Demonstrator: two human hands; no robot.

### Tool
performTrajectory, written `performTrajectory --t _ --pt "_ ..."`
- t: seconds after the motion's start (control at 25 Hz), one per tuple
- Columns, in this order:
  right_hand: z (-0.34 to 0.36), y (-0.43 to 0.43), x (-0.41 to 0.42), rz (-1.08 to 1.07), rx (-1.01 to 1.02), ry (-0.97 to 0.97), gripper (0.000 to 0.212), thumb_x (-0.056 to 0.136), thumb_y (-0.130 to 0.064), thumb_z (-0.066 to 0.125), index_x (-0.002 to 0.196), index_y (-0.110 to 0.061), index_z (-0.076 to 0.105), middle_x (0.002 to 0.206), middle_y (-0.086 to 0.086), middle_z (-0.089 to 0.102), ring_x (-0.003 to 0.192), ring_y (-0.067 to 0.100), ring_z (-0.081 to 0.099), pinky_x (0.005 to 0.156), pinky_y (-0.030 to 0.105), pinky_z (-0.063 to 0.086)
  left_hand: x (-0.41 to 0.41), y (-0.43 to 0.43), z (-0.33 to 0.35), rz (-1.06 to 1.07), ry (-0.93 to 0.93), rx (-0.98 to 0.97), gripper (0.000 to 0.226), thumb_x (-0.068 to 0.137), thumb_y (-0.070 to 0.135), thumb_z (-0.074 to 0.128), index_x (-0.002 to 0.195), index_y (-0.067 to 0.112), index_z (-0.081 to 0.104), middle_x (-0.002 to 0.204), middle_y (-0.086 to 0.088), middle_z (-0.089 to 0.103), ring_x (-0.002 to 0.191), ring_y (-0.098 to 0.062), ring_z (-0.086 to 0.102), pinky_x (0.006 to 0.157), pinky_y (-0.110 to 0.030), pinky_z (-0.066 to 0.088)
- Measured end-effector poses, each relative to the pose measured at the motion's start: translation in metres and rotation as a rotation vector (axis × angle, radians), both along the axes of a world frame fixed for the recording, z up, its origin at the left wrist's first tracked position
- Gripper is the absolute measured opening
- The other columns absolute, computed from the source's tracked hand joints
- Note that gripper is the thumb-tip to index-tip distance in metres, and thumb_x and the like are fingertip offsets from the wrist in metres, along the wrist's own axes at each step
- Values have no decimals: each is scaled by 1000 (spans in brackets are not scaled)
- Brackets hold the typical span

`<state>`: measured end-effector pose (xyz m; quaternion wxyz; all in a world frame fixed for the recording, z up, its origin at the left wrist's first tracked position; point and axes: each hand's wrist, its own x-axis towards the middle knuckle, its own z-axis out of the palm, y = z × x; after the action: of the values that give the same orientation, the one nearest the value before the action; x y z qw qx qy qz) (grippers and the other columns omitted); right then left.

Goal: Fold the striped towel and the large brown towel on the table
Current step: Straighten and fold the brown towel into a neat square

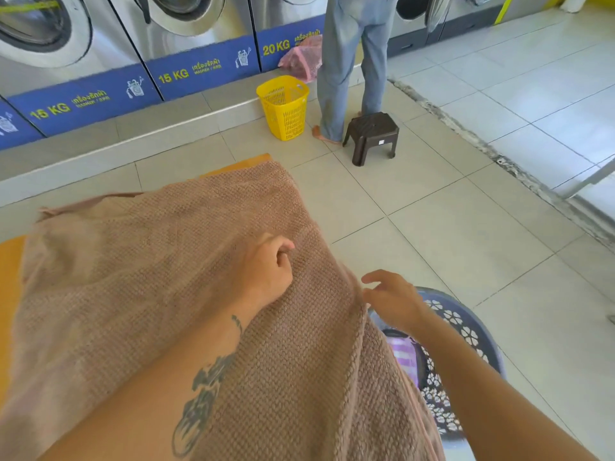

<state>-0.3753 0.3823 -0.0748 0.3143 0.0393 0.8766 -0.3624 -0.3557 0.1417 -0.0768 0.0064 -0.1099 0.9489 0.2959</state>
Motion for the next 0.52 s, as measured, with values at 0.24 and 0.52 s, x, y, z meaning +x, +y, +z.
performTrajectory --t 0.24,0.52 --pt "5 38 77 32 139 -88 36 86 -19 59 117 -4 69 118 17 69 106 30 67 91 43 55 93 75 6 -118 -140 117 10 97 31 53 101 30 63 97 16 55 89 -5 54 91 -35 52" --pt "14 61 120 -155 81 233 13 87 -15 52 86 -20 64 82 0 66 75 20 62 65 33 51 145 129 12 -8 -139 -26 16 95 35 58 81 29 61 96 10 54 94 -16 55 87 -39 51"
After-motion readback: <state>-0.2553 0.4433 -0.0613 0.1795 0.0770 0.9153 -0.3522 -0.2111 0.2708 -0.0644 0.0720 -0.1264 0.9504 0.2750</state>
